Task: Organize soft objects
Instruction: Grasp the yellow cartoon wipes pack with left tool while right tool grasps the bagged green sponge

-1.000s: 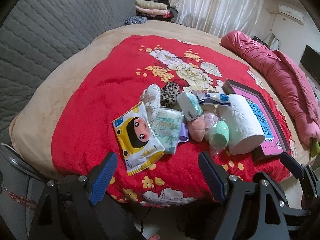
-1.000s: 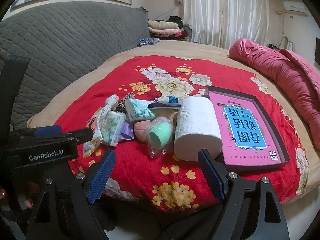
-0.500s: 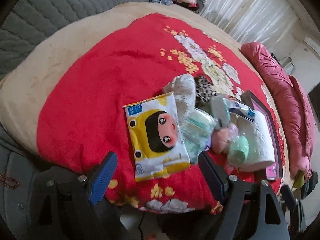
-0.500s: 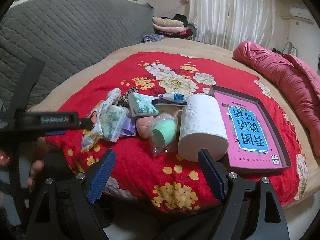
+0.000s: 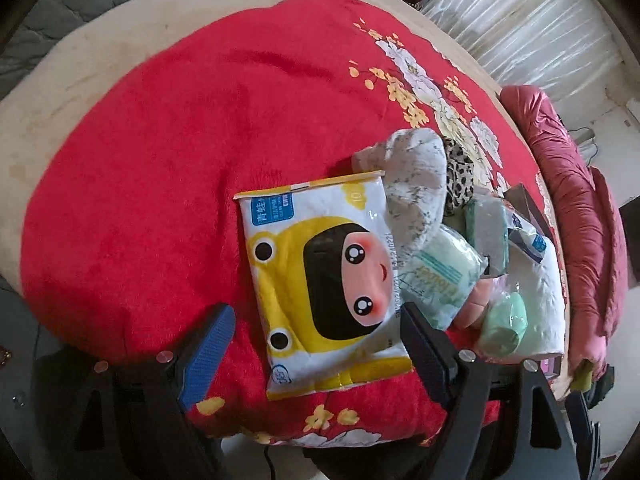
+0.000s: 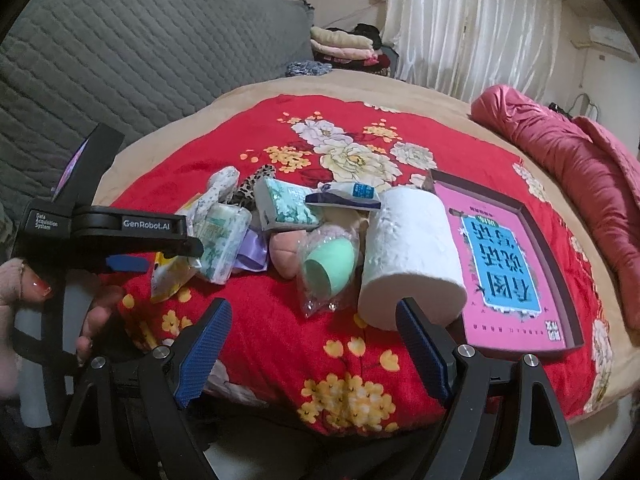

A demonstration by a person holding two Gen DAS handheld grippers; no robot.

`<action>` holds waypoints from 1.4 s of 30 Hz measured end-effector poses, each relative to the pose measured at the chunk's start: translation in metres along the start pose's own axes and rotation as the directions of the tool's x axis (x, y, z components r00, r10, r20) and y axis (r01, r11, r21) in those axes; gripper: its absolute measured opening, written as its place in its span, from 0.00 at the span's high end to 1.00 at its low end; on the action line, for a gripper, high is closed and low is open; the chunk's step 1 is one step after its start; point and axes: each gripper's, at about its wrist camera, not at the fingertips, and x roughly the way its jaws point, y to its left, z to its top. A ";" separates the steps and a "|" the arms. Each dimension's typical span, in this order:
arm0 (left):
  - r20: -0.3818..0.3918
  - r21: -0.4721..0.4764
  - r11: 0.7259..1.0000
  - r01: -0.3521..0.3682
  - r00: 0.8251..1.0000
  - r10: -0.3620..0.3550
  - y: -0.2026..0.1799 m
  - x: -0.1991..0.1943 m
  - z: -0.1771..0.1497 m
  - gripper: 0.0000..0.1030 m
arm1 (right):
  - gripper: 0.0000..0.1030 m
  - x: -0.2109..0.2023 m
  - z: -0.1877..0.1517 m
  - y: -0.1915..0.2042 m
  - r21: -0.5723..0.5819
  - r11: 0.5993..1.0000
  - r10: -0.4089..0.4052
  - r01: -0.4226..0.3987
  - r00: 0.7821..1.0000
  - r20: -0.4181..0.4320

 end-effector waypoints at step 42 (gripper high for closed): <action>0.030 -0.024 0.989 0.147 0.989 -0.147 0.021 0.006 0.008 0.41 | 0.47 0.105 0.014 0.017 -0.478 0.848 -0.238 0.231 0.970 0.046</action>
